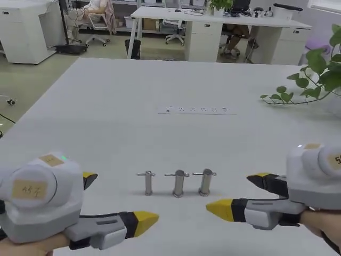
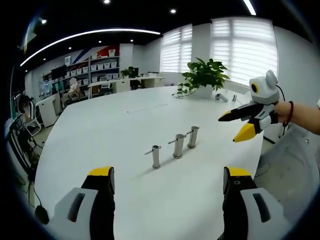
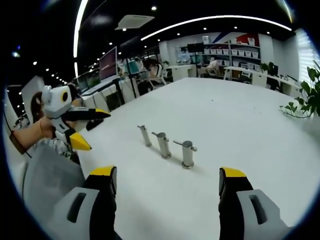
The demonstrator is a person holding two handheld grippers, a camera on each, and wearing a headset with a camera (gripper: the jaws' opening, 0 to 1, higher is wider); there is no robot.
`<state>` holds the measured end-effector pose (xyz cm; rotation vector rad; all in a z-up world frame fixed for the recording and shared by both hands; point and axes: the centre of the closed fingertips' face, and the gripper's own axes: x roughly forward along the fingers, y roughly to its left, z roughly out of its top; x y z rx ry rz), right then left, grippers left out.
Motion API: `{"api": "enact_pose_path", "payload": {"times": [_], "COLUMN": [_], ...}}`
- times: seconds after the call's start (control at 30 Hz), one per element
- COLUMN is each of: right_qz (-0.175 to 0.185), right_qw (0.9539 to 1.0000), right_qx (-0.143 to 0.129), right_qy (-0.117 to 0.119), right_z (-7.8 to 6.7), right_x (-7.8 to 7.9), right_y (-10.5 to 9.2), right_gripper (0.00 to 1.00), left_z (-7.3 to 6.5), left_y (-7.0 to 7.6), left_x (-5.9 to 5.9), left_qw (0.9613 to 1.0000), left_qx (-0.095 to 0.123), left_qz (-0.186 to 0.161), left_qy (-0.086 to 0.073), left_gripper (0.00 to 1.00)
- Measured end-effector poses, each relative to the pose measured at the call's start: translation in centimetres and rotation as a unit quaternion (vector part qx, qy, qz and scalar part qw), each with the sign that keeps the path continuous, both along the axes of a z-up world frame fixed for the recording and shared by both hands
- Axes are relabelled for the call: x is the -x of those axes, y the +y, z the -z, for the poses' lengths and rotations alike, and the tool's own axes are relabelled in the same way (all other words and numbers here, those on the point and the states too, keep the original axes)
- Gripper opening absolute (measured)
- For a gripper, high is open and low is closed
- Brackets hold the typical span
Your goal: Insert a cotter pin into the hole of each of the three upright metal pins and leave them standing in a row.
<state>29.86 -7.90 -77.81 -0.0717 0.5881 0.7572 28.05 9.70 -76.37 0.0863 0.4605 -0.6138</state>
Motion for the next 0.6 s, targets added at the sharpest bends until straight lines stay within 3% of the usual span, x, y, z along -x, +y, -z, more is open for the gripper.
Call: {"api": "enact_pose_path", "payload": {"times": [0.07,0.13,0.33,0.6], "right_qz": [0.003,0.007,0.008,0.001], "right_qw": [1.0,0.9996,0.9995,0.9993], "right_qx": [-0.004,-0.027,-0.029,-0.036], "right_qy": [0.003,0.006,0.004,0.005], "right_z": [0.0,-0.4,-0.4,-0.1], "right_x": [0.2,0.3,0.5,1.2], "right_y": [-0.1,0.1,0.3,0.6], "right_gripper": [0.88,0.89,1.0,1.0], "left_z": [0.0,-0.1,0.0,0.0], "left_y": [-0.2,-0.4,-0.2,0.2], "left_x": [0.2,0.4,0.5,0.5], "left_qw": [1.0,0.9999,1.0,0.9998], "left_qx": [-0.005,-0.008,-0.004,0.007], "left_qz": [0.006,0.01,0.001,-0.017], "left_qy": [-0.003,-0.003,-0.001,0.004], "left_gripper": [0.94,0.97,0.99,0.99]}}
